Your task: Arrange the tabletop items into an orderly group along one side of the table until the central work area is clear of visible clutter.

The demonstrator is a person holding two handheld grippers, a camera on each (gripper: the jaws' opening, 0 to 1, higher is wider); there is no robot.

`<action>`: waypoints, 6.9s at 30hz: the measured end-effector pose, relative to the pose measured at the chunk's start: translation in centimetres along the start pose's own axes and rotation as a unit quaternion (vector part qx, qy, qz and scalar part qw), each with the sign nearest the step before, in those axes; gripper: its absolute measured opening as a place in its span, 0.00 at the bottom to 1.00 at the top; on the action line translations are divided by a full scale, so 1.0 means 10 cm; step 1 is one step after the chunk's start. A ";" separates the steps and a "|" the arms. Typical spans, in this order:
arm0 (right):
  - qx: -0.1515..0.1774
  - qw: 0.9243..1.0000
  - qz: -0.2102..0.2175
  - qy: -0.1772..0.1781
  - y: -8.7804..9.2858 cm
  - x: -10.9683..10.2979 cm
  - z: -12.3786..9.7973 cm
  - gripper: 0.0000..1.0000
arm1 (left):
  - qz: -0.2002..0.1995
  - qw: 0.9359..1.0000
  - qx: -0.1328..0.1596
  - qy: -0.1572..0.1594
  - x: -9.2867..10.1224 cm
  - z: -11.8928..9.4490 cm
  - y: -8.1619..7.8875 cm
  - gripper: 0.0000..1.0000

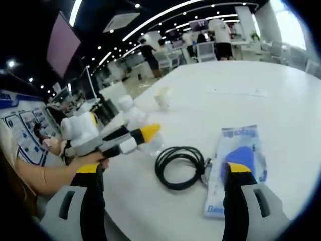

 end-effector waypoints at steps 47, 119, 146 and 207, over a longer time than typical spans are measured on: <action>-0.008 1.000 0.003 0.005 0.03 0.04 -0.01 0.99 | 0.046 0.996 0.014 0.075 -0.24 0.05 -0.37 0.40; -0.088 0.994 0.029 0.052 0.42 0.40 0.13 0.99 | 0.072 0.996 0.042 -0.011 -2.06 1.38 -0.84 0.39; -0.087 0.994 0.048 0.056 0.44 0.43 0.18 0.99 | 0.078 0.995 0.054 0.010 -2.03 1.46 -0.47 0.39; -0.018 0.997 0.056 0.057 0.17 0.33 -0.11 1.00 | 0.137 0.990 0.022 0.040 -1.53 0.71 -0.34 0.99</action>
Point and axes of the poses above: the point that each gripper's makers call its tool centre point, and the gripper's own axes: z roughly forward along the fingers, x roughly to its right, y roughly out of its underside, the point moved 5 cm from there along -z, roughly backward along the fingers, and after that the axes turned 8 degrees about z, right-handed, at the moved point
